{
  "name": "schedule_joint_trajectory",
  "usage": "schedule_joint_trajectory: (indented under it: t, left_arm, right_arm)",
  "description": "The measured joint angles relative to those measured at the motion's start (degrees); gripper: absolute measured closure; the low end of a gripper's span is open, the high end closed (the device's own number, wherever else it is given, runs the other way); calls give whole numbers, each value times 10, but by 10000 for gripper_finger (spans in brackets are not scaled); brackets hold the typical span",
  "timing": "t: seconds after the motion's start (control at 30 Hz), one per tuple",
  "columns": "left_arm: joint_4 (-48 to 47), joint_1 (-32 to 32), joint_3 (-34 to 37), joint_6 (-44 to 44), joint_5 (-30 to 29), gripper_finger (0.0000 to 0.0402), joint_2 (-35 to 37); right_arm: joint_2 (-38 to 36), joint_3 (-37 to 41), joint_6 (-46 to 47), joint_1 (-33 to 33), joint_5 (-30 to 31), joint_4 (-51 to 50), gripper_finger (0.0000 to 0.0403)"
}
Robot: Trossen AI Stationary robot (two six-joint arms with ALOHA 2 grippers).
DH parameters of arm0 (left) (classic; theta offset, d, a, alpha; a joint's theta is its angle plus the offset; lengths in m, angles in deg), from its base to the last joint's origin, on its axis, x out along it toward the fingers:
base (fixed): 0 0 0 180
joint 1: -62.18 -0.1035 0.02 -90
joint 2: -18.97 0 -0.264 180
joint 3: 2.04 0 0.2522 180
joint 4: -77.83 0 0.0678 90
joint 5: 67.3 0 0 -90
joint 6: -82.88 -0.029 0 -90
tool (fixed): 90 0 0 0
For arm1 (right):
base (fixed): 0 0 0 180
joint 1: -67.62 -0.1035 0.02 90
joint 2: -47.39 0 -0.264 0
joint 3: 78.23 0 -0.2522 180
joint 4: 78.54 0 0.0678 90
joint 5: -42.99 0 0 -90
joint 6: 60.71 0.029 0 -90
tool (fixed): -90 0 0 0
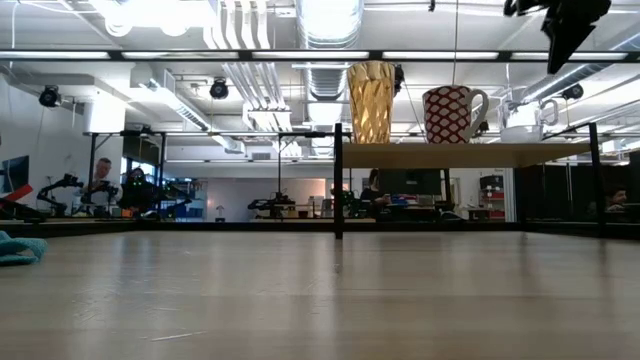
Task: Stack small to large cups/mugs on shelf
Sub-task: Return to Home Position
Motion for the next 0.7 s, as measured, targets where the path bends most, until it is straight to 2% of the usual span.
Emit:
schedule_joint_trajectory:
  t: [0.17,0.23,0.4,0.53,0.7]
  left_arm:
    - [0,0,-2,0,0,345,4]
    - [3,0,-1,0,0,345,7]
    - [7,0,-2,0,0,345,9]
    - [22,0,-7,-8,0,345,13]
    - [81,0,-7,-60,-1,345,23]
  right_arm:
    - [-51,0,83,0,-5,1,318]
    - [-71,0,107,0,-27,4,323]
    - [-128,0,160,0,-199,66,335]
    - [-173,0,277,0,-359,165,341]
    - [-230,0,364,0,-457,268,344]
